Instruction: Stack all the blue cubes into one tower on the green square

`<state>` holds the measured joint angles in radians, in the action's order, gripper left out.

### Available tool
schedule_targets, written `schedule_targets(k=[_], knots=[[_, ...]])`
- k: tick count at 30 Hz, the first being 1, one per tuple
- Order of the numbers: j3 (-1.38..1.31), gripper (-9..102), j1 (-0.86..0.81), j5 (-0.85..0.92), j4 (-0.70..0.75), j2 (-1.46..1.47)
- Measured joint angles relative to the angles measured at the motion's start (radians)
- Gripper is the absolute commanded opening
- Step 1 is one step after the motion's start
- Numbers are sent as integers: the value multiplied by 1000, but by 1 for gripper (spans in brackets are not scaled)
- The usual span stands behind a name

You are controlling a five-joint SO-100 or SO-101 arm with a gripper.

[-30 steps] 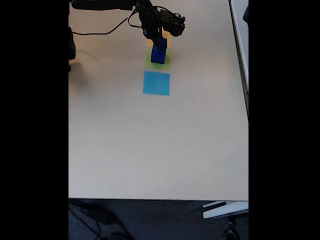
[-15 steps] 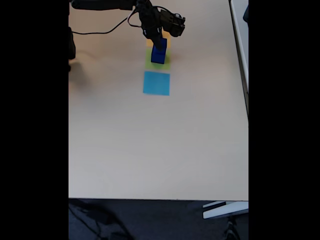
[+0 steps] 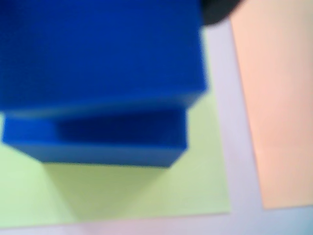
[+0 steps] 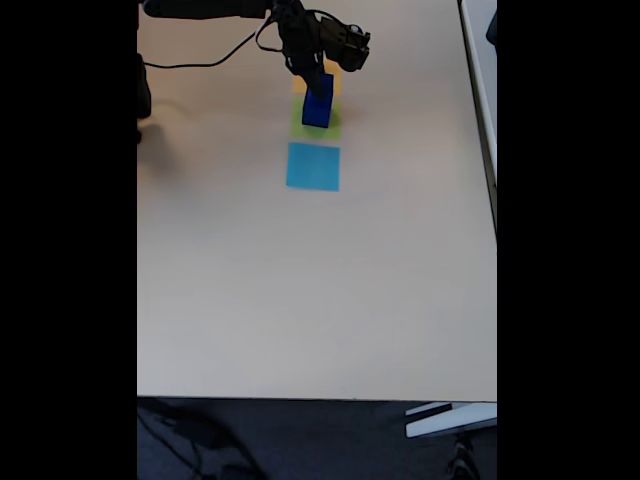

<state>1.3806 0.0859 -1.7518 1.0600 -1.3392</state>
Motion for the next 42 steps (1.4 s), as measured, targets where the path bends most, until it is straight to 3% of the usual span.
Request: schedule_targets(k=[32,42], knots=[[0,22,0,14,0,0],[0,22,0,14,0,0]])
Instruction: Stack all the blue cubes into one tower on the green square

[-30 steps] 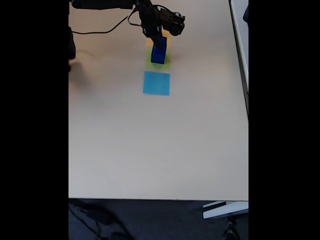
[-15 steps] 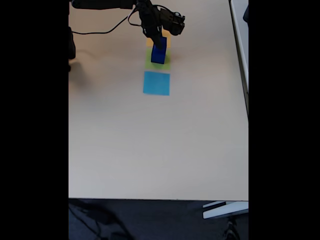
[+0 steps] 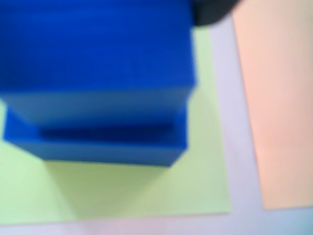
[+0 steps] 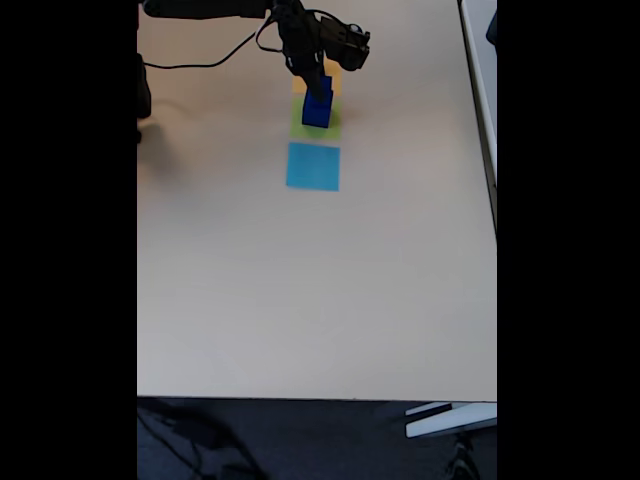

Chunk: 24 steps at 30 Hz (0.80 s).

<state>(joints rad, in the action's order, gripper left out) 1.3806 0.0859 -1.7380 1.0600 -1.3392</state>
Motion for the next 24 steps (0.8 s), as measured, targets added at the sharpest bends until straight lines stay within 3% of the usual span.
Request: schedule_targets(k=[15,24], knots=[[-37,33,0,49,-72,0],[-155,36,3,146,-224,20]])
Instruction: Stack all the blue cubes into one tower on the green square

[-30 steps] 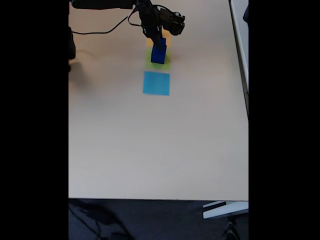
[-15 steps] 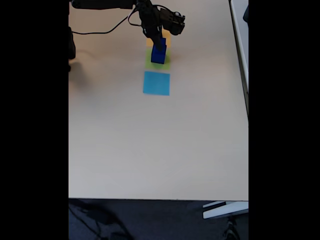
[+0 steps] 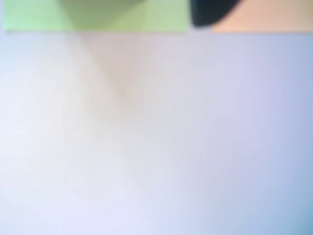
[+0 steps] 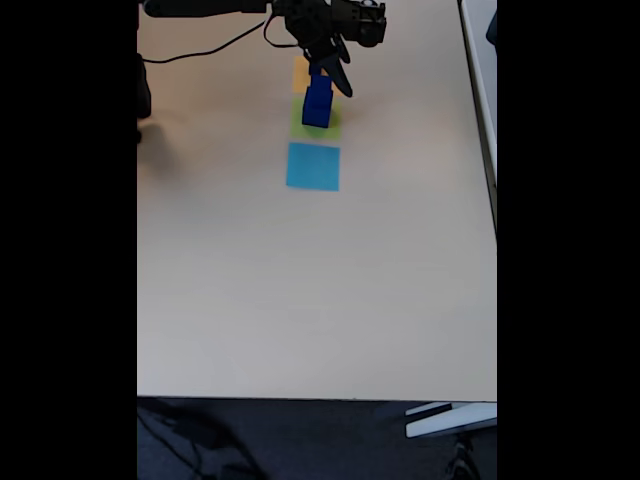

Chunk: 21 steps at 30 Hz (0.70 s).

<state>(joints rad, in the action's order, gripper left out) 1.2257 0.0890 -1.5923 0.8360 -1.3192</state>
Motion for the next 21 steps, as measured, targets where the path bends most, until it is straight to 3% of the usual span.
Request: schedule_targets(k=[4,12,21], knots=[[-216,35,44,86,-14,118],[-453,34,156,-3,23,265],[-649,35,264,-94,259,396]])
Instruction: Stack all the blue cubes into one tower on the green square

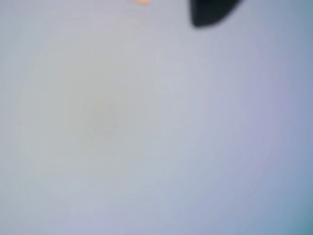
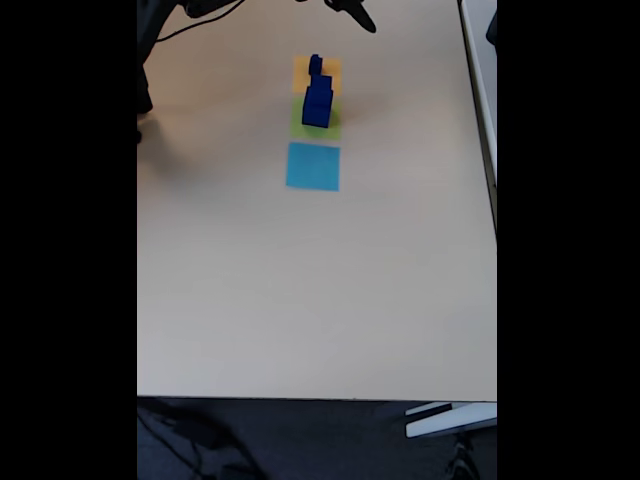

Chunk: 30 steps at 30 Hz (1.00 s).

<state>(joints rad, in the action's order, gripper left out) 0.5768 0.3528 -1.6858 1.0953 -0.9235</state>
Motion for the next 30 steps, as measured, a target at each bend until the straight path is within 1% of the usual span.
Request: schedule_targets(k=[7,12,16,22,30], knots=[[-11,36,35,-61,127,35],[-60,36,32,-54,184,86],[-110,37,35,-29,192,138],[-110,37,48,0,192,166],[41,35,49,29,192,140]])
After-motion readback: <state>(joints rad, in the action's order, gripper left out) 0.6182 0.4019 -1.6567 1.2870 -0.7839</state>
